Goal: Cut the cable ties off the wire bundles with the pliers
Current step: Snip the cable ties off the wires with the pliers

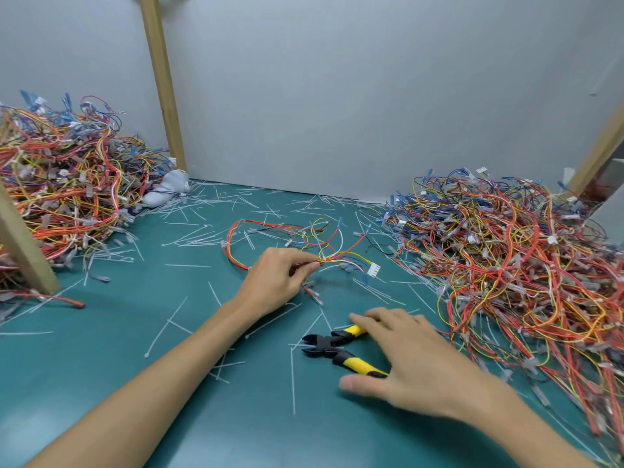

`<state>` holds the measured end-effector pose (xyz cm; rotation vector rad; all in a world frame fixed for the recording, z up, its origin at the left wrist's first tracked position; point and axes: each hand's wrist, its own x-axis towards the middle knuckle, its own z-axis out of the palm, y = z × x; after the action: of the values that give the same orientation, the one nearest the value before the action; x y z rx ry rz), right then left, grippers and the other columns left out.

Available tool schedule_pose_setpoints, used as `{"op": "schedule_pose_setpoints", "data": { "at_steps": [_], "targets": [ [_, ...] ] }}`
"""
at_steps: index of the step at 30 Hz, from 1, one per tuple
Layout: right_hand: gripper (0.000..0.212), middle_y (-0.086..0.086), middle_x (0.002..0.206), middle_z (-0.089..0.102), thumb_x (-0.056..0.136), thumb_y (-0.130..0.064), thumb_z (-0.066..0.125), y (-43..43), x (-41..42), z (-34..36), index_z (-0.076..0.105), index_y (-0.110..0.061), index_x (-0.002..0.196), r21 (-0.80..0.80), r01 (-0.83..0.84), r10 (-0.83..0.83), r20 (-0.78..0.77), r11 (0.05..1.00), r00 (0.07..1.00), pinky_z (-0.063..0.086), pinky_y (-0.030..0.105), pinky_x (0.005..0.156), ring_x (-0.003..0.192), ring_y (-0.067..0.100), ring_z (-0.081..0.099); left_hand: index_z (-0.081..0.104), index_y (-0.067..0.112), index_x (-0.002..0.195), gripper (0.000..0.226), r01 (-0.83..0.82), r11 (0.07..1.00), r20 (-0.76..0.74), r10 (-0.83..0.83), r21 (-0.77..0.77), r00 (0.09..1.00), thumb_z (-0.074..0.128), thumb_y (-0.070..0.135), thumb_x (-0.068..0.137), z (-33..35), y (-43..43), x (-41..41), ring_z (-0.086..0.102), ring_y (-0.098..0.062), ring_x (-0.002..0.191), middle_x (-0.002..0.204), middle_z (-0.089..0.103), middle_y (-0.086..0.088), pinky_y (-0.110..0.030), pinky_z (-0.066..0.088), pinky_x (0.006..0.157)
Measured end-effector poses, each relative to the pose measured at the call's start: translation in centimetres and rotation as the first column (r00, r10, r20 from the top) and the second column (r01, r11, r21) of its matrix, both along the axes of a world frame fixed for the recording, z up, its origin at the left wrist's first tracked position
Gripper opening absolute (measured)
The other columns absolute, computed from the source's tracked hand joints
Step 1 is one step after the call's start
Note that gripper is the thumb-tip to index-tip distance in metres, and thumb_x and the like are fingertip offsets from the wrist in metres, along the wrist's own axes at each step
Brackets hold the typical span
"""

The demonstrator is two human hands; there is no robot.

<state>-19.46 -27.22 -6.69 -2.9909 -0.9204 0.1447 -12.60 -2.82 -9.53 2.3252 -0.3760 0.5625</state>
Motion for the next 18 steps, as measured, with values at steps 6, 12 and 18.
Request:
{"op": "schedule_pose_setpoints", "data": {
  "at_steps": [6,12,18],
  "targets": [
    [0.067,-0.007,0.114,0.056,0.090,-0.071,0.015,0.8,-0.9,-1.6,0.055,-0.028,0.123,-0.054,-0.042,0.057,0.323,0.998,0.945,0.043,0.037,0.085,0.100,0.022,0.054,0.073,0.031,0.096,0.013,-0.016,0.986,0.115,-0.003,0.166,0.993,0.061,0.034,0.092,0.7,-0.7,-0.4,0.056,-0.015,0.072,0.073,0.062,0.009,-0.026,0.034,0.055],
    [0.051,-0.003,0.092,0.057,0.091,-0.062,0.037,-0.3,2.1,-0.7,0.061,-0.019,0.102,0.289,-0.120,-0.032,0.472,0.950,0.881,0.052,0.037,0.066,0.084,0.021,0.057,0.073,0.019,0.089,0.020,-0.001,0.924,0.215,-0.088,0.381,0.973,0.057,0.030,0.094,1.5,-0.2,-0.5,0.054,-0.024,0.069,0.067,0.054,0.002,-0.030,0.037,0.051],
    [0.061,-0.006,0.099,0.053,0.088,-0.073,0.021,-1.4,7.0,1.1,0.053,-0.024,0.106,0.099,0.053,-0.092,0.449,0.994,0.889,0.051,0.034,0.069,0.094,0.017,0.051,0.072,0.014,0.080,0.020,0.000,0.887,0.247,-0.129,0.461,0.960,0.058,0.022,0.093,1.4,-0.1,-0.9,0.052,-0.028,0.064,0.063,0.053,-0.002,-0.032,0.039,0.052]
  ]
}}
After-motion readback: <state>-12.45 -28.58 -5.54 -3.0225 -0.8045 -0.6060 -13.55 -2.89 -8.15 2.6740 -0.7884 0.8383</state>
